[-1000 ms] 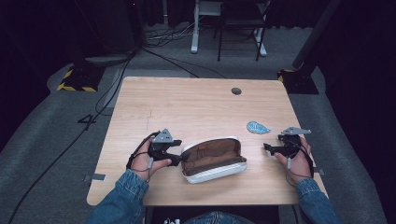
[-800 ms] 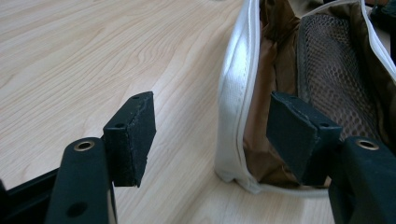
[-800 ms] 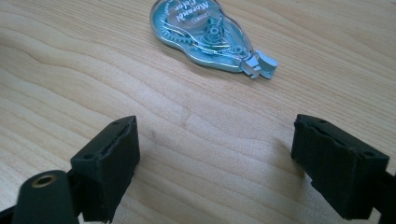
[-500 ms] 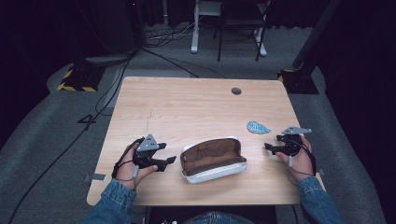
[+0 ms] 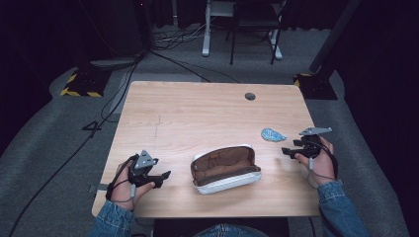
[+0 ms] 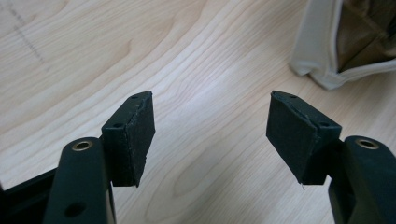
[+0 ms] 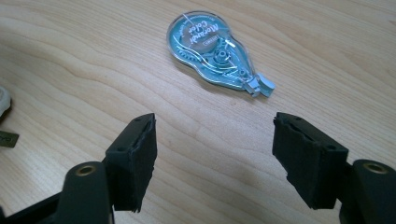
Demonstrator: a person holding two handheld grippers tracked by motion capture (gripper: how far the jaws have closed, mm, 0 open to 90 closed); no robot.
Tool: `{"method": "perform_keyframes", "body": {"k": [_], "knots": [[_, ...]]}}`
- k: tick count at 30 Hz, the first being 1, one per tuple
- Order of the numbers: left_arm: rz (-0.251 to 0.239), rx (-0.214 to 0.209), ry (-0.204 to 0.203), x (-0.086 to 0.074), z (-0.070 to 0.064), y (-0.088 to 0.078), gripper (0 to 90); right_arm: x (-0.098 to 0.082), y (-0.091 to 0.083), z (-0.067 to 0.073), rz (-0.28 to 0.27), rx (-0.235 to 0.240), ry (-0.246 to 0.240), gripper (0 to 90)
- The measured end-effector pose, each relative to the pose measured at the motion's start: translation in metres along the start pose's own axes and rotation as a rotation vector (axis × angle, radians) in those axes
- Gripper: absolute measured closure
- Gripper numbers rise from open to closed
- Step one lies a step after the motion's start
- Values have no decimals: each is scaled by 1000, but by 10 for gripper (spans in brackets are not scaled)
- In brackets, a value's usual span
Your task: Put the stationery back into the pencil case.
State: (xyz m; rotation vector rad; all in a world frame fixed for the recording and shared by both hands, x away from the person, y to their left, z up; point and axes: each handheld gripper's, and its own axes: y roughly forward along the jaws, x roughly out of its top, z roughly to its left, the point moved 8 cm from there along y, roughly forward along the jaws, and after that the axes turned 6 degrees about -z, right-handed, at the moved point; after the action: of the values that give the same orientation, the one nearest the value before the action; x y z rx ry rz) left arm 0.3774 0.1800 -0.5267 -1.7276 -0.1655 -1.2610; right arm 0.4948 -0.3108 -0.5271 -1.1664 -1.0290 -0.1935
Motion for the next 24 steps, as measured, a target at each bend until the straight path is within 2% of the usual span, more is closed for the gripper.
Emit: {"method": "perform_keyframes", "body": {"k": [6,11,14,19,20,24], "knots": [[41,28,-33,-14,5,0,329,13,2,1,6,23,-36,259],[61,36,-51,-23,9,2,329,23,8,-1,11,20,-54,250],[68,47,-56,-27,12,3,330,26,15,-3,28,17,-83,250],[77,48,-70,-31,13,4,327,25,31,-6,81,33,-100,240],[80,52,-62,-32,14,4,327,25,34,-6,89,35,-105,240],[87,52,-70,-34,14,5,322,29,45,-3,101,56,-116,241]]}}
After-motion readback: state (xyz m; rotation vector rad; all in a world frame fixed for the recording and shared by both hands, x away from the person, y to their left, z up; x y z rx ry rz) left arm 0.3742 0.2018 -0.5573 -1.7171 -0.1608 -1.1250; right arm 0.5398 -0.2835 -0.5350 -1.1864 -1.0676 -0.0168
